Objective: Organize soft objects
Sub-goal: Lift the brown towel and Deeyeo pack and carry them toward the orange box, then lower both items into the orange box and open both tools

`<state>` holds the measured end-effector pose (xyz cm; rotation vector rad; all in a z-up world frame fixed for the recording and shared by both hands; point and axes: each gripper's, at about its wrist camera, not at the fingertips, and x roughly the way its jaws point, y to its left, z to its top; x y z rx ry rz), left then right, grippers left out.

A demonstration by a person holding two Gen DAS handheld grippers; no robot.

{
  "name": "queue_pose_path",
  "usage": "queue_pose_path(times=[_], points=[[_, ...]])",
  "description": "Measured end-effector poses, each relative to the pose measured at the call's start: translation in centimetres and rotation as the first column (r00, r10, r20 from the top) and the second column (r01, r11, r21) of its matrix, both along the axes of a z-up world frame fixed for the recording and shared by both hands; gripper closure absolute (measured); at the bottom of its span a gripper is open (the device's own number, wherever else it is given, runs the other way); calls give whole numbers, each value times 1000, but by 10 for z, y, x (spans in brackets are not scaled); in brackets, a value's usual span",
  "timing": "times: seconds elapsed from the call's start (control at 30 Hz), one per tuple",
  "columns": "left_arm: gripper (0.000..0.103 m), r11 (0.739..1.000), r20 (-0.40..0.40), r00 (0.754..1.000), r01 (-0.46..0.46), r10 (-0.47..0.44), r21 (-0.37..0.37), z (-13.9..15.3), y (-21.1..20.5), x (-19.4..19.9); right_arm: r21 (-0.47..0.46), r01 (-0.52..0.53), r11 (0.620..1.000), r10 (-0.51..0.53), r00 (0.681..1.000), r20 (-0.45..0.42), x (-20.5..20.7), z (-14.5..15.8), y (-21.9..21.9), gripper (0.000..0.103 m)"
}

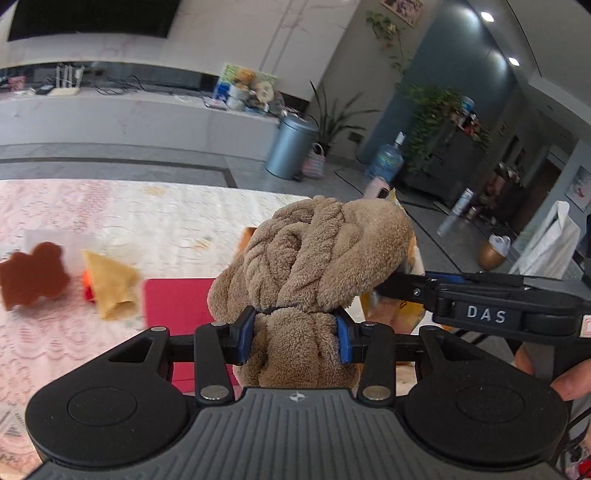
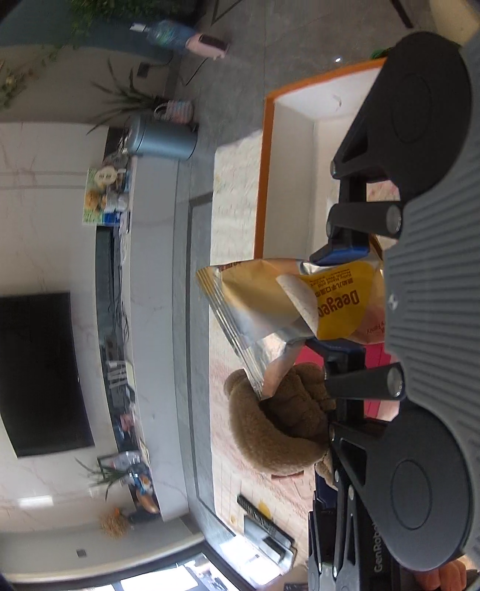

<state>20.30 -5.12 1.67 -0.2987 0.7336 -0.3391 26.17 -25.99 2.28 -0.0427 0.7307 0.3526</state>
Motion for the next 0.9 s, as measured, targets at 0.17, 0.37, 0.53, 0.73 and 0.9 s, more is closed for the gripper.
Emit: queue_pose_path(times=[0.17, 0.37, 0.53, 0.73, 0.9], points=[[54, 997, -61, 996, 66, -64, 40, -11, -33, 39, -3, 74, 997, -74, 996, -58, 28, -13, -34, 63], [54, 984, -115, 991, 89, -72, 154, -30, -66, 81, -57, 135, 989, -141, 983, -117, 72, -37, -60, 63], [54, 976, -143, 984, 133, -108, 175, -43, -83, 100, -119, 161, 980, -178, 972, -154, 103, -62, -71, 63], [54, 958, -174, 974, 184, -146, 222, -57, -100, 113, -188, 168, 968, -206, 958, -201, 125, -83, -82, 63], [54, 945, -203, 966, 212, -163, 251, -66, -114, 122, -229, 169, 959, -223, 946, -236, 136, -102, -91, 63]])
